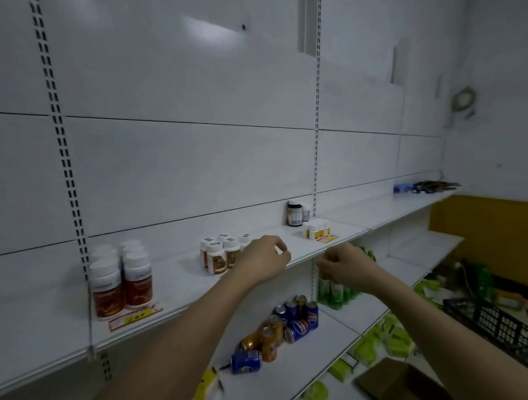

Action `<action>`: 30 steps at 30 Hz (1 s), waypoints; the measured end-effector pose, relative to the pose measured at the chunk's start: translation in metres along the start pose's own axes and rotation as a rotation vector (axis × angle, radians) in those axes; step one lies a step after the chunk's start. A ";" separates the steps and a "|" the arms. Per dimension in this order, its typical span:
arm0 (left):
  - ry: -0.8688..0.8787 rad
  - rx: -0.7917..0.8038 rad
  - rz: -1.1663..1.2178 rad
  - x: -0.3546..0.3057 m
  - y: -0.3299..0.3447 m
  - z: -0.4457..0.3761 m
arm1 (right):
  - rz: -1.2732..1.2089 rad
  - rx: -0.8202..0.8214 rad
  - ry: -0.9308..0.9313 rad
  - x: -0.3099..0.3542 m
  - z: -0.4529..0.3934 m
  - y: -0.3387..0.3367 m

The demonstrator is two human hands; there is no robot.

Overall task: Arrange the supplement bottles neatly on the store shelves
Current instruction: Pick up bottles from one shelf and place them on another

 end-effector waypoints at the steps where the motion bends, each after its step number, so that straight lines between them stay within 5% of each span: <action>1: -0.002 -0.003 0.024 -0.003 0.008 -0.017 | 0.012 -0.006 0.000 -0.012 -0.013 -0.001; 14: -0.122 -0.074 0.089 -0.023 0.086 -0.227 | -0.017 0.083 -0.017 -0.149 -0.206 -0.002; 22: -0.240 -0.192 0.039 -0.033 0.116 -0.341 | -0.214 -0.041 -0.112 -0.238 -0.340 -0.017; 30: -0.479 -0.250 0.062 -0.024 0.171 -0.430 | -0.386 0.134 -0.109 -0.343 -0.458 0.027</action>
Point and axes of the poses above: each hand's wrist, its own z-axis away from the middle knuckle, its own y-axis out of the palm, x = y × z, the point moved 3 cm from there along -z, towards the middle knuckle, and after that the axes turned 8 degrees about -y, right-handed, at the moved point
